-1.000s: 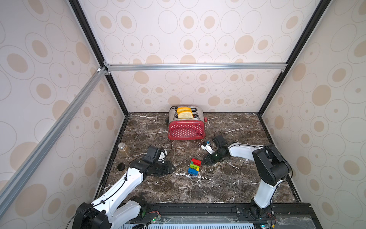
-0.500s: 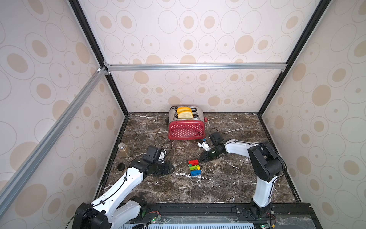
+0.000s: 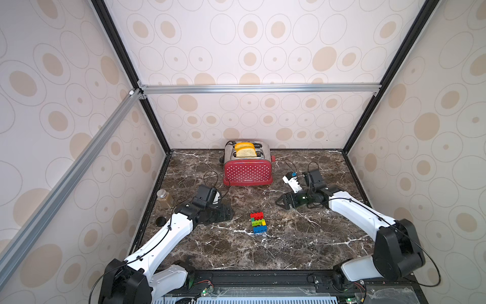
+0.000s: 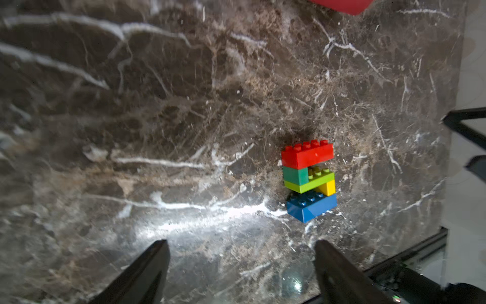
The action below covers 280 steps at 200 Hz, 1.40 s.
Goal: Assemble the number 5 with lego
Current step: Reset both arms
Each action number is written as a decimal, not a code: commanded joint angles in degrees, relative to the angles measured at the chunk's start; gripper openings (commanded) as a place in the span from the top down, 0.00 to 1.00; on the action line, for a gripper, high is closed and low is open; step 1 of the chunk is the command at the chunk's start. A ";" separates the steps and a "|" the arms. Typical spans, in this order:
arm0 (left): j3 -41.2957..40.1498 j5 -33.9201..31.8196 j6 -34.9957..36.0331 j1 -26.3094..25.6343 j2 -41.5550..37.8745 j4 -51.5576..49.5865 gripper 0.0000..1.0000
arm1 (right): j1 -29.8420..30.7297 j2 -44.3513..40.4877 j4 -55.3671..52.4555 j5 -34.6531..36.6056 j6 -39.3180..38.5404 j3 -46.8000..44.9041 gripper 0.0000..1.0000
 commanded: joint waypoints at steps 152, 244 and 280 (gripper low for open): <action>-1.48 -40.84 29.71 19.18 12.65 37.44 0.01 | -15.99 -9.07 32.98 63.74 -7.30 -20.97 0.00; -23.30 -29.34 34.68 22.86 23.99 86.76 0.01 | -23.42 10.02 83.82 40.28 -12.13 -37.52 0.00; -22.59 -29.22 34.45 23.05 23.32 83.86 0.01 | -21.23 8.08 69.08 43.27 -12.76 -31.66 0.00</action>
